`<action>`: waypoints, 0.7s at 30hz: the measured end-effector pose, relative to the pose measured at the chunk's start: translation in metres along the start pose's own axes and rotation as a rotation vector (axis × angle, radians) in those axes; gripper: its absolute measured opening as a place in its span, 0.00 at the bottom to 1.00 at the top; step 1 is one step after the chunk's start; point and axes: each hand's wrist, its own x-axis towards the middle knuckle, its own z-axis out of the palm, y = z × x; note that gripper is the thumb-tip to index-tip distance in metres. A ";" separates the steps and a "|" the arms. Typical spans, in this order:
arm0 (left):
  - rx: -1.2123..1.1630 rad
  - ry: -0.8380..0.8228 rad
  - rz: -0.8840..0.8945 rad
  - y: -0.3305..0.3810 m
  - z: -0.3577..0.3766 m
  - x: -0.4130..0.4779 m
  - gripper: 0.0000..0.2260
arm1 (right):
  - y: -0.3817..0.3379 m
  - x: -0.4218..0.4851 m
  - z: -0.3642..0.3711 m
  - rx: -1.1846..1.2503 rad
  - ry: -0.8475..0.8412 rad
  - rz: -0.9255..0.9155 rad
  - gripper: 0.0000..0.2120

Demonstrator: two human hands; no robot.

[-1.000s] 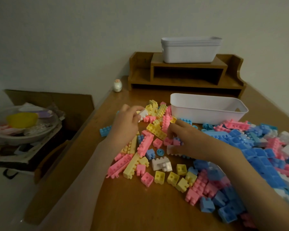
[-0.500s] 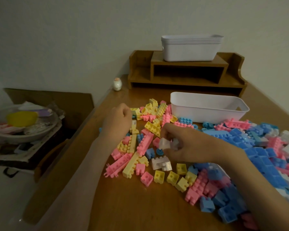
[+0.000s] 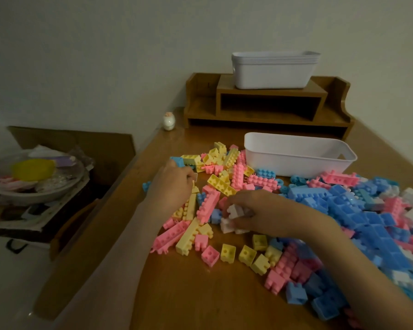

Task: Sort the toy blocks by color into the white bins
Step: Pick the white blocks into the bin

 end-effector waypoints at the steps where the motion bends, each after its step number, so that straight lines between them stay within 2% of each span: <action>1: 0.000 0.000 0.006 0.000 0.000 0.000 0.10 | 0.001 0.000 -0.001 -0.002 0.015 0.020 0.15; 7: -0.027 0.011 0.004 0.005 -0.001 -0.003 0.08 | 0.006 -0.002 -0.006 0.069 0.057 0.030 0.12; 13: -0.144 -0.031 0.026 0.015 -0.001 -0.009 0.06 | 0.009 -0.008 -0.017 0.273 0.197 0.018 0.06; 16: -0.160 -0.005 0.031 0.020 -0.004 -0.005 0.03 | 0.013 -0.012 -0.024 0.345 0.174 0.042 0.08; 18: -0.197 -0.009 0.008 0.023 -0.006 -0.002 0.05 | 0.016 -0.016 -0.031 0.415 0.164 0.044 0.10; 21: -0.216 -0.063 -0.026 0.027 -0.007 0.003 0.15 | 0.020 -0.024 -0.038 0.552 0.182 0.063 0.12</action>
